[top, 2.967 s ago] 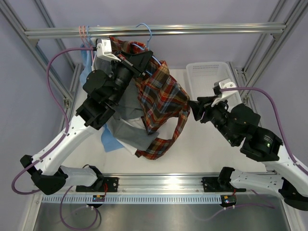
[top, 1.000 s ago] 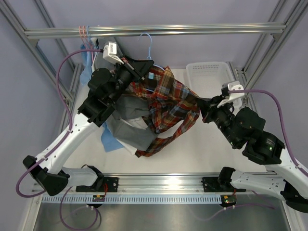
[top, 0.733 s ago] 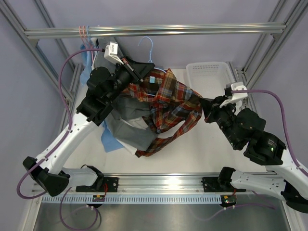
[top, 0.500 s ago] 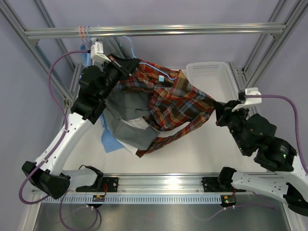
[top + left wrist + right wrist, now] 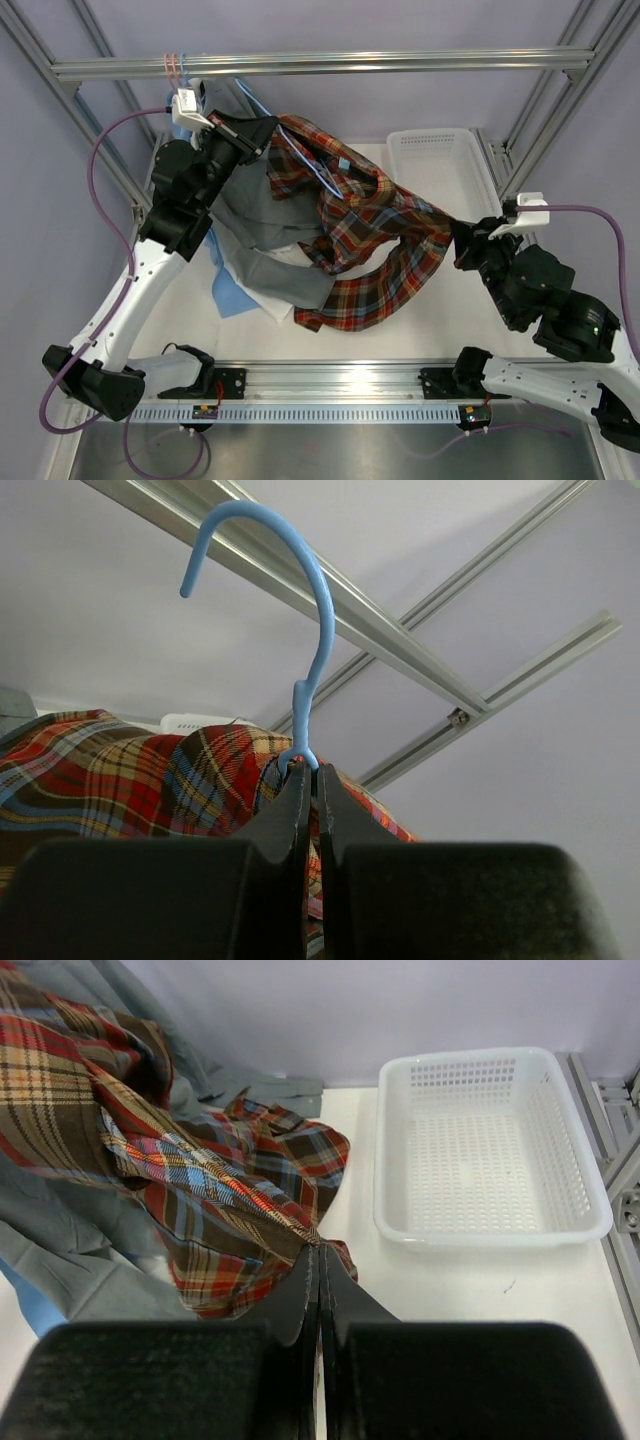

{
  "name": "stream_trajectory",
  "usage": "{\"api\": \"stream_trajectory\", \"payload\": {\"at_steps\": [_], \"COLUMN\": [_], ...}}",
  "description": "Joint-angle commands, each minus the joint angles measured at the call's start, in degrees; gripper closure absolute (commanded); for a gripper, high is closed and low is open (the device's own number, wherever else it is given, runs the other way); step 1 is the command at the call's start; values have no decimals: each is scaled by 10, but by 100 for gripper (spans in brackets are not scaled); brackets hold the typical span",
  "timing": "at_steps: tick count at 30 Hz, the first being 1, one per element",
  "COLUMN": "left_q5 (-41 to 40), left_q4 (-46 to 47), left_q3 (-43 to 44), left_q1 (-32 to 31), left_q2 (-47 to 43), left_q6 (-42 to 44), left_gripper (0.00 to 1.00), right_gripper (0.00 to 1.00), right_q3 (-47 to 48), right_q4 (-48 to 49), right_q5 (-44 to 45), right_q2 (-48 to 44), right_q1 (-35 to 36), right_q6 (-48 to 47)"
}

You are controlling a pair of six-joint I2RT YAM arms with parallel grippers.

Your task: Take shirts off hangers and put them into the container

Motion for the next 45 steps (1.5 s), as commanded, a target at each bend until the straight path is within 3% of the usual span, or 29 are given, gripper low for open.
{"api": "stream_trajectory", "payload": {"at_steps": [1, 6, 11, 19, 29, 37, 45], "left_q5": [-59, -10, 41, 106, 115, 91, 136], "left_q4": [75, 103, 125, 121, 76, -33, -191], "left_q3": [15, 8, 0, -14, -31, -19, 83], "left_q1": [27, 28, 13, -5, -20, -24, -29], "left_q2": [-23, -22, -18, -37, -105, -126, -34], "left_q6": [-5, -49, -85, -111, -88, 20, 212], "left_gripper": [100, 100, 100, 100, 100, 100, 100], "right_gripper": [100, 100, 100, 100, 100, 100, 100], "right_q3": [-17, -27, -33, 55, 147, 105, 46], "right_q4": [-12, 40, 136, 209, 199, 184, 179], "right_q5": [61, 26, -64, -139, -179, -247, -357], "right_q2": [-11, 29, 97, 251, 331, 328, 358], "right_q1": [-7, -7, -7, -11, -95, -129, -130], "right_q6": [6, -18, -47, -94, -109, -77, -37]}}
